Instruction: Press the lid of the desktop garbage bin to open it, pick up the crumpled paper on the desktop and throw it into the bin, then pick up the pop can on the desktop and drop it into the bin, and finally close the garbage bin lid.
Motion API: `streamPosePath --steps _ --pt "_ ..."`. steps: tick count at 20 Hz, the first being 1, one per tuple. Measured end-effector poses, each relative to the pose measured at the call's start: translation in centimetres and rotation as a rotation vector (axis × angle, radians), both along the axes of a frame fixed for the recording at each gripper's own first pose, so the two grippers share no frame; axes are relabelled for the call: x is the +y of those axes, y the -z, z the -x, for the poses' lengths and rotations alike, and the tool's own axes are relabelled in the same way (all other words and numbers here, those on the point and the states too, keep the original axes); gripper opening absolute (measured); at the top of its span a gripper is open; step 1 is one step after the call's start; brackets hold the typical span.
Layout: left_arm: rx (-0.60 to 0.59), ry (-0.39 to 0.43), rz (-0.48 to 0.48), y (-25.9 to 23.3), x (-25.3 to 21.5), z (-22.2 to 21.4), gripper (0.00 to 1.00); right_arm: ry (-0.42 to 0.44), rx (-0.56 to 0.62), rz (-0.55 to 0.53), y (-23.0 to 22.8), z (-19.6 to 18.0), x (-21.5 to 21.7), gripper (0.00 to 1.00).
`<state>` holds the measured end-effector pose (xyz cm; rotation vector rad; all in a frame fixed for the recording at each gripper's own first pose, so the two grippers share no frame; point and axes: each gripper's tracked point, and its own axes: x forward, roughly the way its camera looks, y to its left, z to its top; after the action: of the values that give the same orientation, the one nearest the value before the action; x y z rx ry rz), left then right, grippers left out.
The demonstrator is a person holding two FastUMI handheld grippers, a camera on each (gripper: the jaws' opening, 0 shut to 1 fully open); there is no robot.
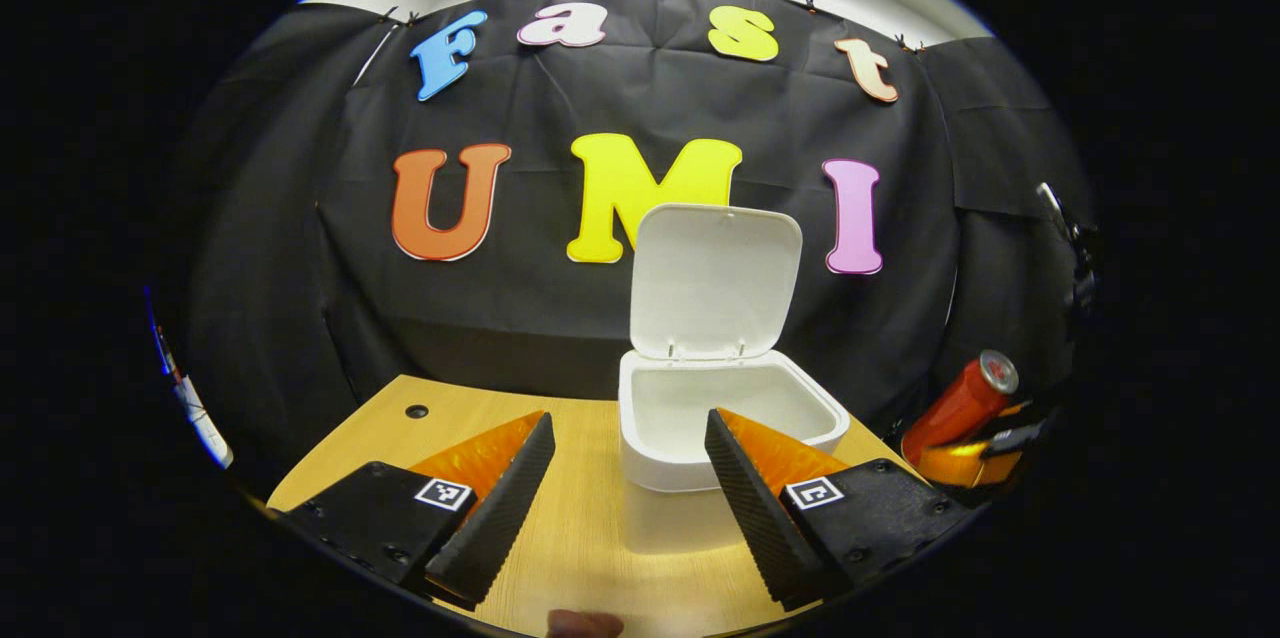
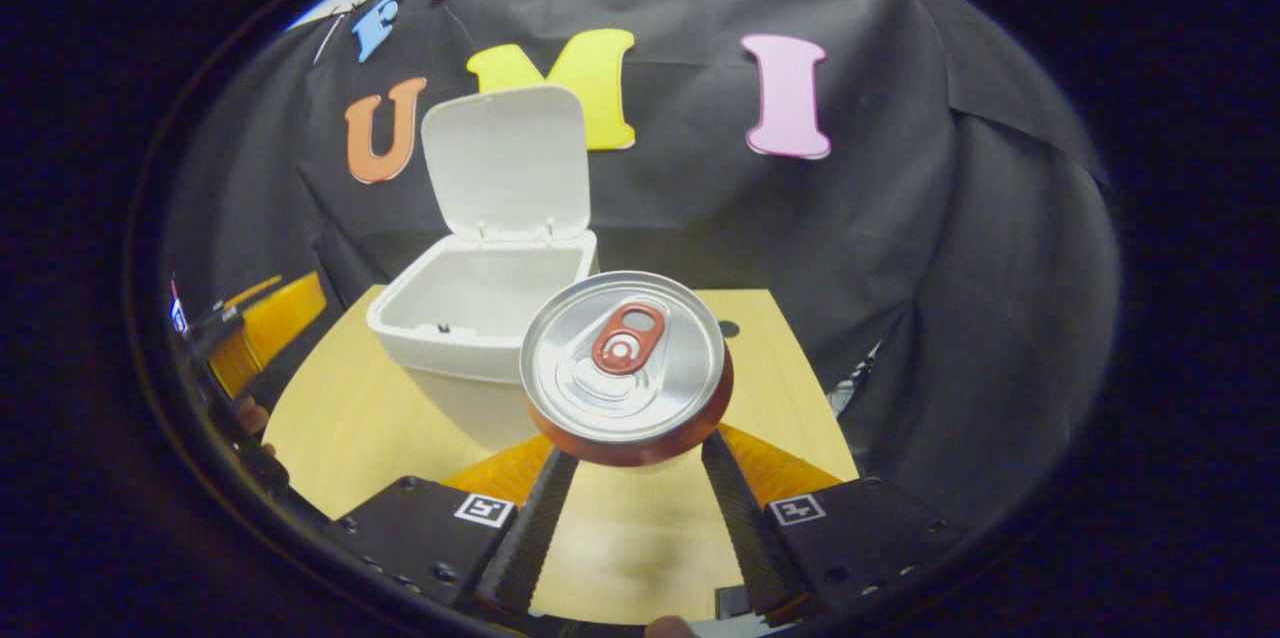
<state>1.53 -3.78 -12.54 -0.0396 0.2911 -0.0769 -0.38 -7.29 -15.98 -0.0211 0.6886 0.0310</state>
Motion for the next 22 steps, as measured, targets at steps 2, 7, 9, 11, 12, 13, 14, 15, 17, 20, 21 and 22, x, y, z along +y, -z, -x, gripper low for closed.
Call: streamPosePath --steps 2,7,9,11,12,13,14,15,17,20,21,22 --pt "0.008 -0.038 0.017 0.3 1.2 1.0 0.98 -0.035 -0.037 -0.023 -2.2 -2.6 1.5 0.77" --pt "0.026 -0.148 0.029 0.2 4.3 3.0 0.98 -0.149 -0.057 -0.047 -4.0 -7.0 6.2 0.77" --pt "0.008 -0.185 0.018 -0.4 5.5 3.6 0.98 -0.199 -0.049 -0.053 -3.7 -8.6 8.4 0.77" --pt "0.002 -0.218 -0.007 -0.3 6.9 4.4 0.98 -0.234 -0.035 -0.057 -3.1 -9.8 10.0 0.77" --pt "0.000 -0.235 -0.018 -0.9 7.4 4.7 0.98 -0.243 -0.024 -0.055 -2.7 -10.4 10.6 0.77" --pt "-0.002 -0.249 -0.026 -1.2 7.8 5.0 0.98 -0.248 -0.013 -0.056 -2.2 -10.9 10.9 0.77" --pt "-0.005 -0.264 -0.031 -1.6 8.3 5.2 0.98 -0.250 0.000 -0.060 -1.8 -11.3 11.3 0.77" --pt "-0.006 -0.279 -0.035 -1.7 8.7 5.5 0.98 -0.252 0.010 -0.063 -1.5 -11.7 11.7 0.77" --pt "-0.003 -0.301 -0.041 -1.8 9.3 5.8 0.98 -0.254 0.026 -0.063 -0.9 -12.2 12.0 0.77" --pt "0.010 -0.319 -0.039 -1.4 9.6 6.0 0.98 -0.250 0.053 -0.056 -0.1 -13.0 12.3 0.77" --pt "0.012 -0.324 -0.038 -1.3 9.6 6.1 0.98 -0.249 0.062 -0.052 0.3 -13.1 12.4 0.77" --pt "0.012 -0.329 -0.039 -1.3 9.8 6.2 0.98 -0.250 0.068 -0.048 0.5 -13.3 12.4 0.77"
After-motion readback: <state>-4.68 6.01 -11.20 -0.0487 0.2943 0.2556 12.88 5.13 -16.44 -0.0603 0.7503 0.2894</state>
